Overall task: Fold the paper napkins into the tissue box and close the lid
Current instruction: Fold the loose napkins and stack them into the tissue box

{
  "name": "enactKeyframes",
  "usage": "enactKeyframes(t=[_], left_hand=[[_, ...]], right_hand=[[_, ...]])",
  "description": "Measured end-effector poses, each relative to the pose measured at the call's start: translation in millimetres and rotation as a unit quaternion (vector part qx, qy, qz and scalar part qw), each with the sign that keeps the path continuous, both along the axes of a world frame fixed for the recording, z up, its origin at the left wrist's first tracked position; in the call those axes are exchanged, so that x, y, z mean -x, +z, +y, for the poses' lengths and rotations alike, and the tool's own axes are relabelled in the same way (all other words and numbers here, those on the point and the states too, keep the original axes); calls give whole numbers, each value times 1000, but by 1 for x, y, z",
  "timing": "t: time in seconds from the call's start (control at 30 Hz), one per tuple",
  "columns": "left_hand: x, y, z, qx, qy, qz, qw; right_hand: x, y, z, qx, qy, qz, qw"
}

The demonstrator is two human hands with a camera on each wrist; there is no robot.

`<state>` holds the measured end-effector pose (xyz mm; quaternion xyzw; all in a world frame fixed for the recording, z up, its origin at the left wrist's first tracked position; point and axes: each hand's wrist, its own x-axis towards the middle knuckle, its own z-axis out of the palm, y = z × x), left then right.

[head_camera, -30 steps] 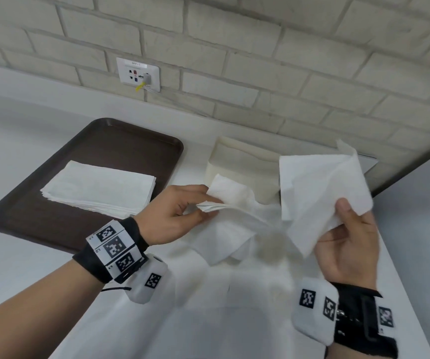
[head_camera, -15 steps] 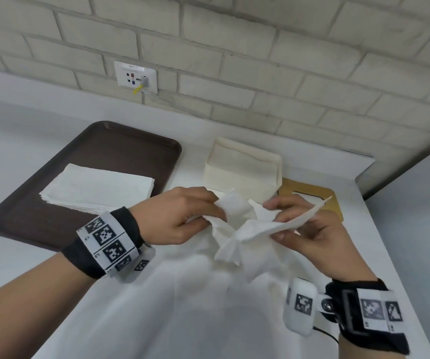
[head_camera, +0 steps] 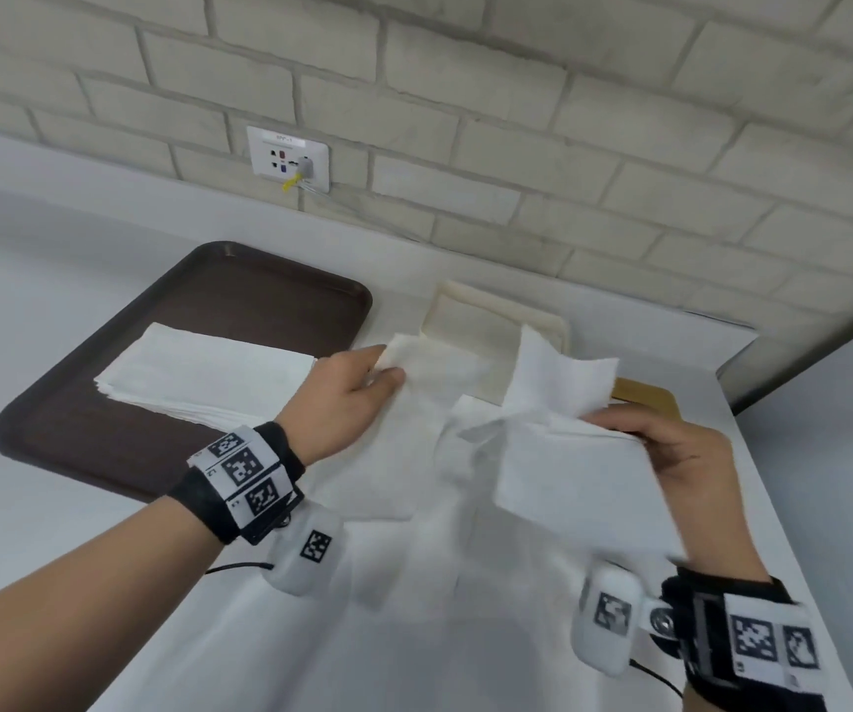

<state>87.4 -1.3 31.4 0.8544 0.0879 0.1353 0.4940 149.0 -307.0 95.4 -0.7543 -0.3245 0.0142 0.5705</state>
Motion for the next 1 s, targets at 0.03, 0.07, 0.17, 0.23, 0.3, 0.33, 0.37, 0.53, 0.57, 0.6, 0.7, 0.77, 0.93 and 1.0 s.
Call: enactKeyframes(t=[0.03, 0.07, 0.17, 0.23, 0.3, 0.33, 0.37, 0.53, 0.57, 0.6, 0.7, 0.77, 0.93, 1.0], left_hand=[[-3, -4, -1, 37, 13, 18, 999], [-4, -5, -5, 63, 17, 26, 998], [-7, -5, -22, 147, -7, 31, 989], [-8, -5, -35, 193, -44, 33, 980], [-8, -5, -43, 223, -79, 31, 971], [-5, -2, -47, 237, -85, 33, 967], [-4, -1, -49, 249, -88, 35, 964], [3, 8, -58, 338, -81, 102, 932], [3, 5, -57, 358, -92, 108, 923], [5, 8, -58, 376, -104, 110, 914], [8, 6, -58, 397, -117, 105, 904], [7, 2, -57, 400, -97, 95, 906], [3, -6, -54, 429, -37, 84, 899], [1, -7, -51, 422, -19, 85, 903]], right_hand=[[4, 9, 1, -52, 17, 42, 998], [3, 10, 3, -101, 33, 113, 988], [0, -8, 16, -143, 15, 190, 971], [0, -27, 30, -156, -3, 241, 958], [4, -43, 43, -117, -19, 246, 962], [6, -50, 47, -91, -29, 240, 966], [7, -53, 50, -78, -38, 240, 967], [12, -59, 53, -88, -69, 254, 961], [12, -59, 54, -80, -73, 254, 961], [13, -58, 54, -75, -77, 255, 961], [11, -59, 52, -58, -87, 238, 966], [11, -57, 51, -45, -82, 224, 970], [9, -58, 44, -55, -48, 209, 975], [10, -52, 39, -81, -47, 214, 972]])
